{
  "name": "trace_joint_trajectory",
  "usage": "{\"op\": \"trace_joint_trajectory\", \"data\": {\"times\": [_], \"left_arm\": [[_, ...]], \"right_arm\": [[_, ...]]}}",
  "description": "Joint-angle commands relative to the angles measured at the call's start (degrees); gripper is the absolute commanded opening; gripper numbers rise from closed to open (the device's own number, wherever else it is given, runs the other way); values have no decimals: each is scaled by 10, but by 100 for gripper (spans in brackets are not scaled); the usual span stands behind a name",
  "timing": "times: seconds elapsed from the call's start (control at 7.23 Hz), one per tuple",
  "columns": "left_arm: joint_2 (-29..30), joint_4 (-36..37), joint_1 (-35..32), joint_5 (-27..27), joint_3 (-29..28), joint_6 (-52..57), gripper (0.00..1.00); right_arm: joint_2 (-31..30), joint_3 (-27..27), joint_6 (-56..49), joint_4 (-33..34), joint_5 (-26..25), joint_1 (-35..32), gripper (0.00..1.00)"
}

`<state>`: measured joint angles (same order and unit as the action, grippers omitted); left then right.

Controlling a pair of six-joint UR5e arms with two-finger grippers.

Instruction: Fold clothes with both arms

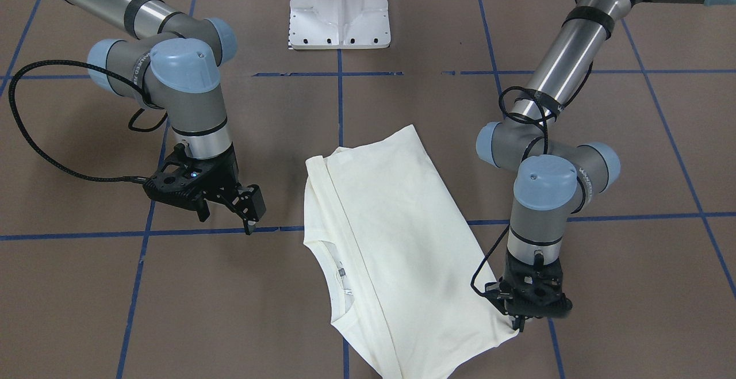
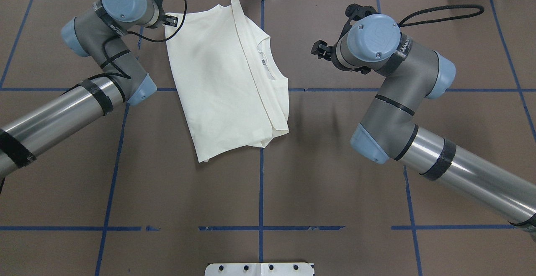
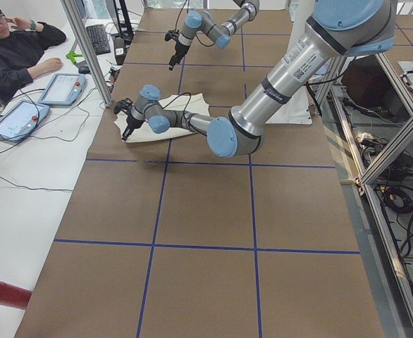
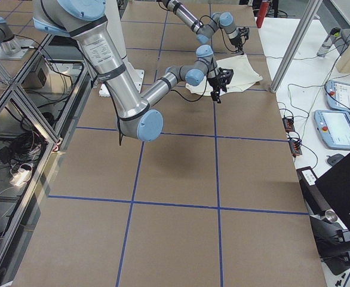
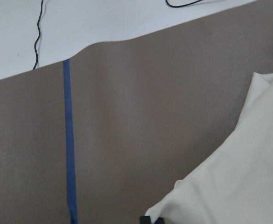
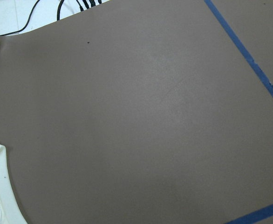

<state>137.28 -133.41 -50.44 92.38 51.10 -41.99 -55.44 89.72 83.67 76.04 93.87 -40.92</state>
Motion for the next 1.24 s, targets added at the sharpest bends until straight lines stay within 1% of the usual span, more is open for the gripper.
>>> {"op": "trace_joint_trajectory", "data": {"times": [0.0, 0.14, 0.28, 0.41, 0.55, 0.83, 0.97, 1.11], "left_arm": [[-36, -32, -4, 21, 34, 1, 100], [-38, -33, -4, 42, 43, 1, 100], [-47, -34, -4, 48, 59, 0, 100], [-58, -34, -4, 49, 73, 0, 100], [-59, -34, -4, 49, 74, 0, 100], [-61, -34, -4, 49, 75, 0, 100], [-61, -34, -3, 49, 74, 0, 100], [-62, -35, -3, 49, 74, 0, 100]], "right_arm": [[12, -5, 46, 0, -7, 21, 99], [23, -8, 69, -5, -21, 35, 96], [59, -52, 103, -6, -32, 46, 91], [104, -107, 133, -6, -53, 57, 79], [128, -142, 135, -7, -58, 65, 78], [139, -176, 135, -7, -79, 80, 77], [151, -191, 135, -6, -83, 85, 73], [154, -197, 135, -6, -91, 91, 70]]}}
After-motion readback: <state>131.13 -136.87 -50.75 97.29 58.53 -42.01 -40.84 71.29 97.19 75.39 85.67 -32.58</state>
